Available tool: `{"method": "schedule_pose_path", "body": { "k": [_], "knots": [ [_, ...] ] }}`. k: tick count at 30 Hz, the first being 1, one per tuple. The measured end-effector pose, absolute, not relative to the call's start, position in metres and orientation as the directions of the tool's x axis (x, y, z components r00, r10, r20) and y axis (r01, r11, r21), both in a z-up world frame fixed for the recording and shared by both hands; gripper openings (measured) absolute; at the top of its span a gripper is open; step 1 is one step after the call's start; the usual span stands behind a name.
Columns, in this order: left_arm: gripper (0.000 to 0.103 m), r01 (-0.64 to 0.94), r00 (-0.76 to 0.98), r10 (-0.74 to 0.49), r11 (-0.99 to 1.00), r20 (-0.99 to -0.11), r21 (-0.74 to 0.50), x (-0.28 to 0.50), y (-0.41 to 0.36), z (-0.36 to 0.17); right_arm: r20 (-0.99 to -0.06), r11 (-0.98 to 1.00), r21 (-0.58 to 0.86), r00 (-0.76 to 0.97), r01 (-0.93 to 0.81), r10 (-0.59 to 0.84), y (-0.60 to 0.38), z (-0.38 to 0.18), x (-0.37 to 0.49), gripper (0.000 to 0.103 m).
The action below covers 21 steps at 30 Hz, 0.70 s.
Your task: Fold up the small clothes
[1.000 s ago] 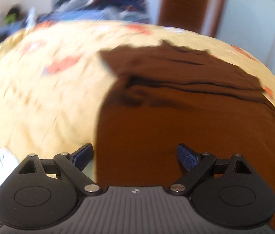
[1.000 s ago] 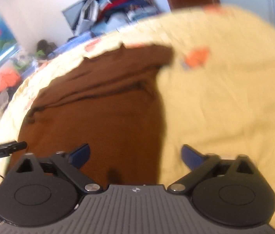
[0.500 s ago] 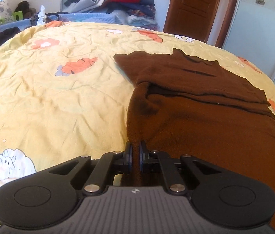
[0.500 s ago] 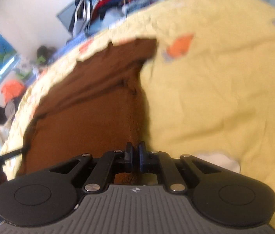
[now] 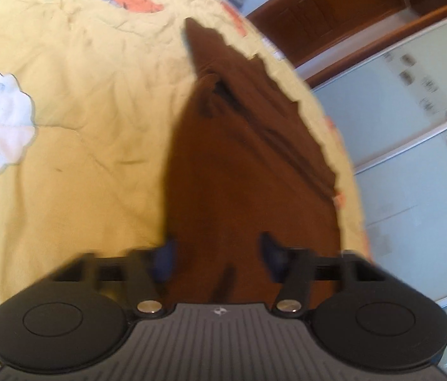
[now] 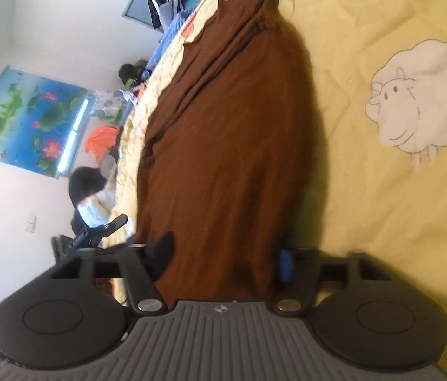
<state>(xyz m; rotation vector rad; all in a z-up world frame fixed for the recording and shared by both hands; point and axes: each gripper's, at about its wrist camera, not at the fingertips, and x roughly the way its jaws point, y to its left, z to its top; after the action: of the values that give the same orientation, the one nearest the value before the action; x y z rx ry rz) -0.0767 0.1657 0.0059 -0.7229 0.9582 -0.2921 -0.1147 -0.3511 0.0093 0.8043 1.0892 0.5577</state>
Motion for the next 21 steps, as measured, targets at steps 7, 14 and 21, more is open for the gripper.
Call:
{"method": "schedule_pose_path", "body": {
  "k": [7, 14, 21],
  "knots": [
    [0.008, -0.095, 0.567, -0.378, 0.852, -0.732, -0.514, -0.095, 0.194, 0.021, -0.564, 0.617, 0.787, 0.41, 0.004, 0.717, -0.377, 0.008, -0.129, 0.008],
    [0.008, -0.097, 0.605, -0.361, 0.852, -0.71, -0.515, -0.139, 0.243, 0.053, -0.531, 0.6, 0.8, 0.451, -0.012, 0.718, -0.376, 0.019, -0.141, 0.064],
    [0.012, -0.169, 0.598, -0.042, 0.97, -0.801, -0.177, -0.233, 0.27, 0.116, -0.596, 0.688, 0.723, 0.449, -0.062, 0.666, -0.369, 0.041, -0.156, 0.079]
  ]
}}
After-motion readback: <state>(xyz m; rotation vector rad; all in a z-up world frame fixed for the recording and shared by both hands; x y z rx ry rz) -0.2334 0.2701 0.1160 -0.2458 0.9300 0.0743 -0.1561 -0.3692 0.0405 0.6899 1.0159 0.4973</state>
